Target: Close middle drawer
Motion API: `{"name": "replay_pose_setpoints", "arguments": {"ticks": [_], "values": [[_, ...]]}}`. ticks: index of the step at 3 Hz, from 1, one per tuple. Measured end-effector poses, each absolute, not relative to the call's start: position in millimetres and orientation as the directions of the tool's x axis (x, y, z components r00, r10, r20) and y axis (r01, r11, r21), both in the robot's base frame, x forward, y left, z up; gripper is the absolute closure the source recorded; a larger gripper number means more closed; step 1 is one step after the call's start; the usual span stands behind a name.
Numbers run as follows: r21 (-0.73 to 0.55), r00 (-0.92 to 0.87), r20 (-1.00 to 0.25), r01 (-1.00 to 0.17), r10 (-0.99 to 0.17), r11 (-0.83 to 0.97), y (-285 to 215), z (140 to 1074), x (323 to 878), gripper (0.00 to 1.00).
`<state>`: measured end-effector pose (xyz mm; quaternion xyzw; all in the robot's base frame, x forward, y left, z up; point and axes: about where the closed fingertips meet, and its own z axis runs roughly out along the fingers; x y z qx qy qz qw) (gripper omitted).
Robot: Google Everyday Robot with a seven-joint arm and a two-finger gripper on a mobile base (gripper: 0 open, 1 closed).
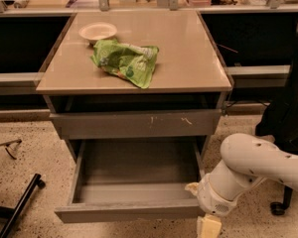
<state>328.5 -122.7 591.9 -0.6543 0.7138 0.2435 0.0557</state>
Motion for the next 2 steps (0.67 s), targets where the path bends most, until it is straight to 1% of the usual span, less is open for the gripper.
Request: {"name": "replay_pose_setpoints", "arguments": {"ticks": [1,2], "values": [[0.312,-0.101,-0.391,-0.950,-0.915,-0.029,-101.5,559.4,323.0,0.00],[0.307,-0.059,-0.403,-0.949,-0.913,-0.074,-87.5,536.2,316.9,0.00]]}}
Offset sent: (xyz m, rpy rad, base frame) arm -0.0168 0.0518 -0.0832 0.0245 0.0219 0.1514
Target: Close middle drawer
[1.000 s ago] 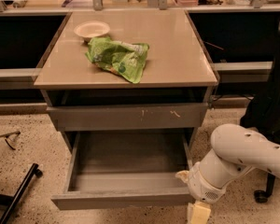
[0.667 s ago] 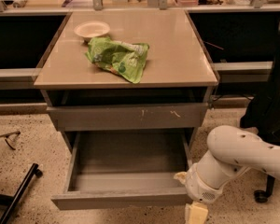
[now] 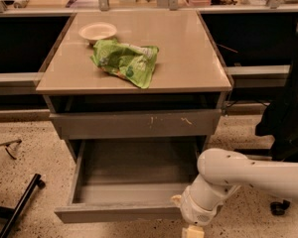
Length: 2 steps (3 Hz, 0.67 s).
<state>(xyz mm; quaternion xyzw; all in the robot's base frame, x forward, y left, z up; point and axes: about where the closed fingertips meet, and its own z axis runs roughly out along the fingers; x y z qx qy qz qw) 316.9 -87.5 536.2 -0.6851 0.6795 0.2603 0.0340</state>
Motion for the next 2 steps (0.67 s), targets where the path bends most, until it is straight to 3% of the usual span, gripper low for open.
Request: {"name": "replay_pose_setpoints", "arguments": {"ticks": [2], "values": [[0.270,0.024,-0.469,-0.948,-0.883,-0.169,-85.6,481.6,317.9,0.00]]}}
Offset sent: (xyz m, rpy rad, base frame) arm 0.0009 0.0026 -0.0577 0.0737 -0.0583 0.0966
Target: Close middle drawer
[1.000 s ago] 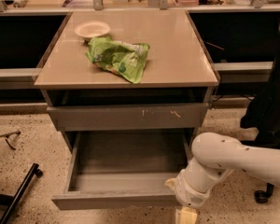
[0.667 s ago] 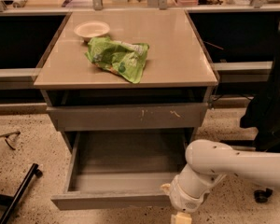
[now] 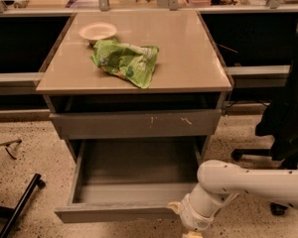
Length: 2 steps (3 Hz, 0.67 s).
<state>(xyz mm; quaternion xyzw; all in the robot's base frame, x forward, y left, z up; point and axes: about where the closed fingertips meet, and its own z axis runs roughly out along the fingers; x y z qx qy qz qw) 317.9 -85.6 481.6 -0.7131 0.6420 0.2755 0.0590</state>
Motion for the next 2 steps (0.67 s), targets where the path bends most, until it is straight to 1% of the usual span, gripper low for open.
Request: {"name": "replay_pose_setpoints", "arguments": {"ticks": [1,2], "values": [[0.270,0.024,-0.469,-0.948,-0.883,-0.169,-85.6,481.5,317.9,0.00],[0.288,0.019,-0.483,-0.941,-0.875,-0.180,-78.0,456.9,322.1,0.00]]}}
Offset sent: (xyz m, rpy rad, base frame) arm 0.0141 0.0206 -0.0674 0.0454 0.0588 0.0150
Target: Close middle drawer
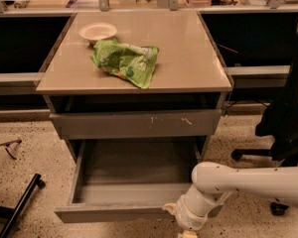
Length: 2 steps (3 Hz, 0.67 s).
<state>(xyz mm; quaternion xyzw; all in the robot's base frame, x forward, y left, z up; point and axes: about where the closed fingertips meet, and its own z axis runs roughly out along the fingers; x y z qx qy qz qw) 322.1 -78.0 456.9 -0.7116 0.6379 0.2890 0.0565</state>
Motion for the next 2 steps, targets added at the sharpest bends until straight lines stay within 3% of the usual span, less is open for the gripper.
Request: {"name": "replay_pose_setpoints", "arguments": {"ticks": [2], "values": [[0.251,0.079,-0.480,-0.942,-0.873,-0.223,-64.3,429.0,343.9,0.00]]}}
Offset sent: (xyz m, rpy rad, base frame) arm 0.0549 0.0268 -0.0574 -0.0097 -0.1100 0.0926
